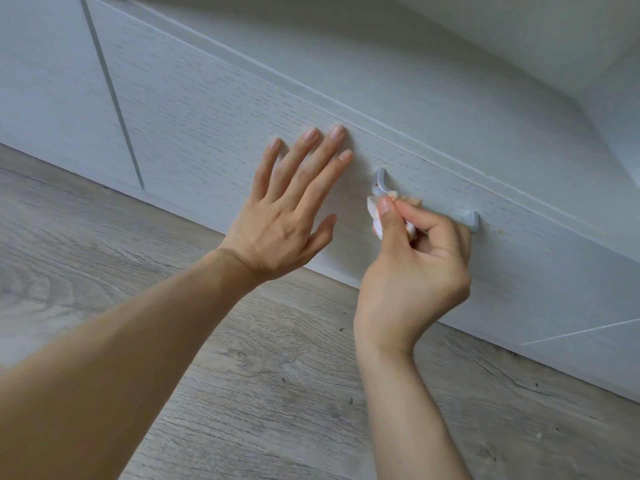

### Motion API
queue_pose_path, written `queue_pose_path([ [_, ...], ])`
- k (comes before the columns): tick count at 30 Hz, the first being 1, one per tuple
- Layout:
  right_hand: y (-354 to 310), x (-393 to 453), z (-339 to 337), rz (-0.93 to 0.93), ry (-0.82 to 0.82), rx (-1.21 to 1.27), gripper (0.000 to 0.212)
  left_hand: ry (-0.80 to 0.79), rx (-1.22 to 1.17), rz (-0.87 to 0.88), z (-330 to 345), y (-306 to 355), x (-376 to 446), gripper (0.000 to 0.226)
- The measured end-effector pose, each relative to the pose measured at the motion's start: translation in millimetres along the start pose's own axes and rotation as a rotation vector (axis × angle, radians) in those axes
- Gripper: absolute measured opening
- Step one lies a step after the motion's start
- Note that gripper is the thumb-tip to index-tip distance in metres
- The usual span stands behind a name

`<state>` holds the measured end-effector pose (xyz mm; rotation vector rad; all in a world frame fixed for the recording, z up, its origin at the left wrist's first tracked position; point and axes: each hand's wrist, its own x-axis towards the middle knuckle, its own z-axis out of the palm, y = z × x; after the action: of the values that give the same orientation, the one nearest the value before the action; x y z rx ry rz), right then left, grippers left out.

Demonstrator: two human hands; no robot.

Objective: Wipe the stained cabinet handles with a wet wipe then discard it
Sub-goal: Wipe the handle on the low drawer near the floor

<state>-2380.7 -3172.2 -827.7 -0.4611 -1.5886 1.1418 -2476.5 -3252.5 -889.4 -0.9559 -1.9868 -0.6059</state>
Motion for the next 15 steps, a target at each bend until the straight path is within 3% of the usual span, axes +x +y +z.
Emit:
queue_pose_path([
  [6, 0, 2, 4, -0.009, 0.007, -0.015, 0.011, 0.002, 0.006, 0.003, 1, 0, 1, 0.063],
  [11, 4, 13, -22, 0.146, 0.112, 0.046, 0.014, 0.005, 0.009, 0.008, 2, 0, -1, 0.063],
  [15, -11, -1, -6, 0.041, -0.005, 0.074, 0.013, 0.022, 0.016, -0.049, 5, -2, -2, 0.064],
])
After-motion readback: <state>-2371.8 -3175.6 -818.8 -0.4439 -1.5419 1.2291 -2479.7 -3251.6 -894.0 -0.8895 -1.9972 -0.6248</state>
